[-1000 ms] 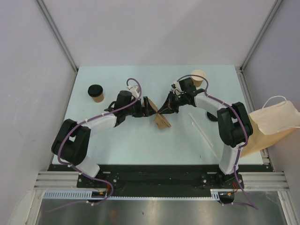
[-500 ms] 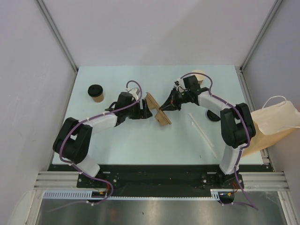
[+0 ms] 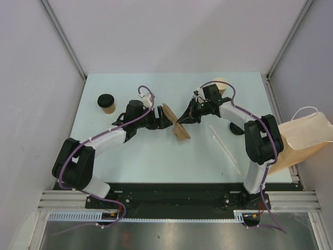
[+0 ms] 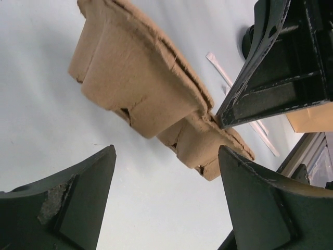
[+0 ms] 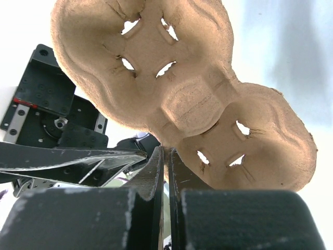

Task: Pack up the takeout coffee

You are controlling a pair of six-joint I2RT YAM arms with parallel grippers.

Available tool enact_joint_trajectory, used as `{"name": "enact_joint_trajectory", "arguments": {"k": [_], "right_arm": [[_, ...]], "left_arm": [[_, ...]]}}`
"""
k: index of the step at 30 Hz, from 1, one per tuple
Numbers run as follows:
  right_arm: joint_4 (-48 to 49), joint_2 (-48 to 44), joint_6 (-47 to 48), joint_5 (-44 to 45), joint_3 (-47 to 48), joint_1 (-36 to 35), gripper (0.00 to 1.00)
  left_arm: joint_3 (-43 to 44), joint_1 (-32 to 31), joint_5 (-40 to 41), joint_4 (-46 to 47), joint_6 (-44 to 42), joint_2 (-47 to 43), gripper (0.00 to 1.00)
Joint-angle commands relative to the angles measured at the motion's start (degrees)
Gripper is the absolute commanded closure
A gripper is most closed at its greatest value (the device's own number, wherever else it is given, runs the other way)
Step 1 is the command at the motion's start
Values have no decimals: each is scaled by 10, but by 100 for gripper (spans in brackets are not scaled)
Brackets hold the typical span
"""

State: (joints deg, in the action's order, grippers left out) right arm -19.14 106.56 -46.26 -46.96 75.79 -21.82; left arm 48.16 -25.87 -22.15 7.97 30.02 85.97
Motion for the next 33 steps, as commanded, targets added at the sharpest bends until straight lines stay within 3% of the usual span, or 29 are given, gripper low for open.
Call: {"name": "enact_joint_trajectory", "arguments": {"k": [1,11,25,33], "right_arm": [[16,-15,0,-7,6,-15,100],[22,-14,-6,-14,6,-27,100],[71,-15,-55,-50,6,-20,100],[91,-22,-66,-53,6,-6,100]], "left_arm": [[27,-2,8,4,11,2,15],[29,-7,17,6,15,14,14],[33,-16,118,-58,-44,29,20],[30,-17,137,-68,-60,47,23]]}}
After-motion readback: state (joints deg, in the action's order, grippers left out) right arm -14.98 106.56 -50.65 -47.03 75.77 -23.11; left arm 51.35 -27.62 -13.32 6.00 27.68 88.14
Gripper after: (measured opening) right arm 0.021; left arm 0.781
